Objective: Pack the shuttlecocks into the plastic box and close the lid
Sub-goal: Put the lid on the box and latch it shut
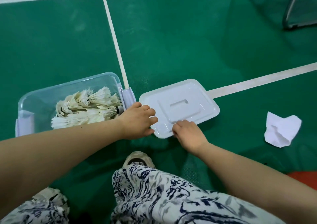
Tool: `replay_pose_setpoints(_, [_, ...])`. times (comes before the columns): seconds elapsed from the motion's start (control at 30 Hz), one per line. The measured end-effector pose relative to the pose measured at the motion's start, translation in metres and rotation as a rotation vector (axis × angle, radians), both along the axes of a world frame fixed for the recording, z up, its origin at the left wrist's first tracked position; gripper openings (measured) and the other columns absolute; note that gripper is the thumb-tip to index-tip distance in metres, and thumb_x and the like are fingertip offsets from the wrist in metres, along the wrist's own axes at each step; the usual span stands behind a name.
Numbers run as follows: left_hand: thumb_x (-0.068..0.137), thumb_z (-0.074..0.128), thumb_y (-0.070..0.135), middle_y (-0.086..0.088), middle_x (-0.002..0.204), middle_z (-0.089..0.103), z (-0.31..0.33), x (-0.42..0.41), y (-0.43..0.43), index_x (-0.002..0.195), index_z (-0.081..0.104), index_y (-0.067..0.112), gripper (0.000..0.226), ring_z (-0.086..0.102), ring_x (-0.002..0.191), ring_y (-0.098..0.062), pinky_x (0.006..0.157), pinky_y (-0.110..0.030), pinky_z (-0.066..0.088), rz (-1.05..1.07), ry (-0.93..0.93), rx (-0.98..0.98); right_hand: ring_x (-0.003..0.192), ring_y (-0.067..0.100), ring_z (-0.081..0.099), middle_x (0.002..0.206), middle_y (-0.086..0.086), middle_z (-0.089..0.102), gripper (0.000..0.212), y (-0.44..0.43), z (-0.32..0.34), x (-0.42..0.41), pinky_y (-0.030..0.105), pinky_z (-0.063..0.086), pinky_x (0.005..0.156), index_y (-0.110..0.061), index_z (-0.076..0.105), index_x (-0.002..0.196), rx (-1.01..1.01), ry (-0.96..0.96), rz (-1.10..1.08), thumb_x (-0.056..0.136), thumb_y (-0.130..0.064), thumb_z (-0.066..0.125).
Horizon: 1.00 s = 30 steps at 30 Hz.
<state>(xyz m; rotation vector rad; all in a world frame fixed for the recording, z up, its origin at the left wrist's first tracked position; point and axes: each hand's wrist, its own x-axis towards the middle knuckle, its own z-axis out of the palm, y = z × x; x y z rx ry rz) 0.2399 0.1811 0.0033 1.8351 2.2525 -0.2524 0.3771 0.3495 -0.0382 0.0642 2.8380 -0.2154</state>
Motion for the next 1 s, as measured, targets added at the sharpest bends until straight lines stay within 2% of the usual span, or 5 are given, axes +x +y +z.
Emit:
replay_pose_setpoints(0.2, [0.084,0.049,0.051,-0.005,0.123,0.051,0.006,0.007,0.008,0.123,0.044,0.019,0.051,0.045,0.116,-0.026,0.095,-0.04,0.035,0.022,0.014,-0.031,0.062,0.026,0.059,0.067,0.0,0.058,0.028,0.011,0.024,-0.002,0.033,0.04,0.067,-0.017,0.057,0.071,0.095,0.253,-0.101,0.054,-0.011,0.078])
replay_pose_setpoints(0.3, [0.084,0.054,0.037,-0.008,0.119,0.053,0.013,0.01,0.012,0.121,0.045,0.016,0.044,0.047,0.114,-0.028,0.092,-0.04,0.035,0.076,0.001,0.053,0.062,0.027,0.058,0.065,0.002,0.057,0.028,0.014,0.04,-0.01,0.032,0.024,0.069,-0.016,0.056,0.071,0.074,0.397,-0.167,0.052,-0.008,0.076])
replay_pose_setpoints(0.47, [0.09,0.049,0.036,-0.009,0.111,0.056,0.048,0.006,0.02,0.117,0.044,0.013,0.036,0.052,0.104,-0.03,0.085,-0.04,0.038,0.355,-0.05,0.238,0.068,0.026,0.056,0.068,0.003,0.058,0.019,0.004,0.078,-0.035,0.029,0.026,0.075,-0.015,0.056,0.076,0.027,0.699,-0.3,0.063,-0.024,0.046])
replay_pose_setpoints(0.67, [0.092,0.048,0.035,-0.014,0.096,0.06,0.095,-0.016,-0.006,0.099,0.044,0.008,0.028,0.05,0.076,-0.03,0.062,-0.033,0.031,0.592,-0.195,0.483,0.084,0.025,0.05,0.084,0.005,0.063,0.03,-0.023,0.115,-0.068,0.033,0.028,0.09,-0.014,0.063,0.093,-0.049,0.886,-0.325,0.069,-0.027,0.051])
replay_pose_setpoints(1.0, [0.094,0.045,0.029,-0.015,0.104,0.06,0.132,-0.027,-0.071,0.12,0.04,0.008,0.034,0.054,0.09,-0.03,0.07,-0.034,0.038,0.77,-0.389,0.725,0.092,0.017,0.047,0.095,0.002,0.069,0.028,-0.063,0.159,-0.115,0.036,0.028,0.096,-0.02,0.068,0.106,0.056,1.111,-0.063,0.087,-0.037,0.056])
